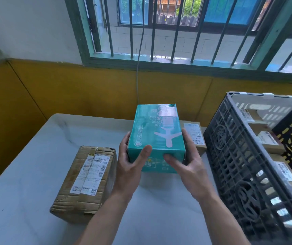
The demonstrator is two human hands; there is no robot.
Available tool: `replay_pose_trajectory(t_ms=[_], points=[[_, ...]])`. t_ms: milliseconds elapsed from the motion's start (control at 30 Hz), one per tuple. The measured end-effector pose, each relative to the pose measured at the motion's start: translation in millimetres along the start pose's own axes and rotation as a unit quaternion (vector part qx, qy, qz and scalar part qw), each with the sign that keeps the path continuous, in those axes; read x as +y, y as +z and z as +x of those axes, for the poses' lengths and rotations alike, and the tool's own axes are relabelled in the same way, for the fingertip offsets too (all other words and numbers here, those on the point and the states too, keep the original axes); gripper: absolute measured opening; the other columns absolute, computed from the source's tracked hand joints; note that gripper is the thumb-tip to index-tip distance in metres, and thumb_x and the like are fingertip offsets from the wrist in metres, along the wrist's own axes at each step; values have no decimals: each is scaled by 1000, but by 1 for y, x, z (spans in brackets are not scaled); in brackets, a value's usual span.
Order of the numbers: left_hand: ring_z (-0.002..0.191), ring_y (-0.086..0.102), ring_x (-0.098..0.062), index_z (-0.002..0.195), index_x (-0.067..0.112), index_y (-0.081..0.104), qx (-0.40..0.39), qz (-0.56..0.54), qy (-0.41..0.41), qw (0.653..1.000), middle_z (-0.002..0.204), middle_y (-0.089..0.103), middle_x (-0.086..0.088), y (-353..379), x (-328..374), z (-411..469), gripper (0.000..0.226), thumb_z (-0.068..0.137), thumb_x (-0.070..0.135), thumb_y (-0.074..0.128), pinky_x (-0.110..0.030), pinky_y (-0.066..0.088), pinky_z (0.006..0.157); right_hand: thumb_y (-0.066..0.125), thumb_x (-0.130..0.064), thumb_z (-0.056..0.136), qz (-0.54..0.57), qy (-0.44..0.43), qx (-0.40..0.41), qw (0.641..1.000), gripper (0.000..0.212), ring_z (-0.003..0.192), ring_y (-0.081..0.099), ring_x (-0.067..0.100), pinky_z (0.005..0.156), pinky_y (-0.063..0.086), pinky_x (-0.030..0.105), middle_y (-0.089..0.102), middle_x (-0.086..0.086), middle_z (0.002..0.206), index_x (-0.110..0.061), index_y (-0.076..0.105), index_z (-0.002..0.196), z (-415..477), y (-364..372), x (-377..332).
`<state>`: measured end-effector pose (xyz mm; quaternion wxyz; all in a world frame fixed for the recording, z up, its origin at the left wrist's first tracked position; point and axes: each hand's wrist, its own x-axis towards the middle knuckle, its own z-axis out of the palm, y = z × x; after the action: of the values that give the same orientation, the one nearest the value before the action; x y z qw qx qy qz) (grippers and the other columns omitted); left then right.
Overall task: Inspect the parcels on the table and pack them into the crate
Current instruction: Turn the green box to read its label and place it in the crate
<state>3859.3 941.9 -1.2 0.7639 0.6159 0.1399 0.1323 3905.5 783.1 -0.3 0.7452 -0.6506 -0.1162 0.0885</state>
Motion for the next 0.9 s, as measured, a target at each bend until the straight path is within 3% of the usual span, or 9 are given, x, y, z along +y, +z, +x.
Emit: replay_pose_trajectory(t_ms=[67, 233, 433, 500, 567, 667, 733, 800, 900], points=[[111, 67, -5, 142, 42, 39, 12, -11, 8, 1000, 122, 67, 10, 0, 0, 2, 87, 66, 57, 78, -24, 60, 79, 82, -23, 73, -1, -4, 23, 1000, 90, 127, 60, 9, 95, 58, 31, 62, -14, 138, -38, 40, 152, 1, 2, -1], [114, 68, -13, 132, 33, 52, 26, -19, 17, 999, 123, 71, 2, 3, -2, 3, 67, 72, 43, 81, -29, 60, 84, 81, -36, 68, 12, -2, 78, 997, 70, 111, 68, 9, 82, 60, 27, 70, -16, 120, -56, 54, 130, 1, 4, 0], [118, 62, -2, 134, 45, 56, 18, 6, 26, 999, 133, 63, 9, 4, 0, 1, 49, 86, 52, 64, -15, 56, 76, 74, -34, 73, 32, 11, 92, 995, 56, 102, 68, 10, 82, 60, 29, 74, -12, 108, -44, 55, 125, -2, 5, 4], [127, 54, 0, 141, 52, 45, 16, 27, 7, 999, 150, 48, 12, 5, 1, 1, 60, 86, 62, 65, -10, 53, 79, 72, -34, 74, 41, 16, 88, 995, 56, 100, 68, 8, 80, 60, 28, 75, -16, 103, -41, 53, 125, -3, 7, 5], [139, 42, 1, 152, 51, 28, 24, 11, -20, 999, 162, 33, 12, 5, 1, 2, 94, 71, 76, 69, -14, 46, 95, 71, -31, 75, 48, 18, 81, 995, 57, 102, 68, 9, 84, 60, 33, 73, -13, 107, -39, 51, 127, -3, 9, 6], [135, 54, -10, 157, 41, 19, 10, -71, -71, 995, 157, 45, 1, 2, -1, 2, 144, 35, 81, 84, -36, 44, 110, 71, -30, 76, 53, 16, 70, 996, 58, 106, 68, 12, 88, 60, 37, 70, -7, 114, -37, 49, 129, -4, 9, 6], [120, 65, -9, 156, 39, 23, 3, -111, -75, 991, 145, 58, 0, 2, -3, 2, 147, 31, 77, 88, -33, 50, 99, 73, -31, 78, 53, 17, 63, 996, 58, 104, 69, 10, 84, 62, 32, 72, -13, 110, -39, 48, 129, -4, 6, 9], [121, 65, -11, 155, 36, 29, 15, -117, -67, 991, 141, 61, 0, 2, -4, 2, 142, 32, 75, 90, -32, 51, 98, 81, -27, 82, 63, 28, 57, 996, 58, 104, 69, 6, 78, 60, 25, 71, -14, 114, -37, 49, 130, -5, 3, 12], [122, 64, -10, 152, 34, 36, 33, -92, -40, 994, 135, 64, 4, 4, -3, 1, 123, 46, 70, 90, -28, 56, 91, 78, -28, 79, 43, 41, 52, 997, 57, 111, 62, -7, 77, 55, 16, 54, -8, 145, -31, 57, 132, -4, 1, 11]])
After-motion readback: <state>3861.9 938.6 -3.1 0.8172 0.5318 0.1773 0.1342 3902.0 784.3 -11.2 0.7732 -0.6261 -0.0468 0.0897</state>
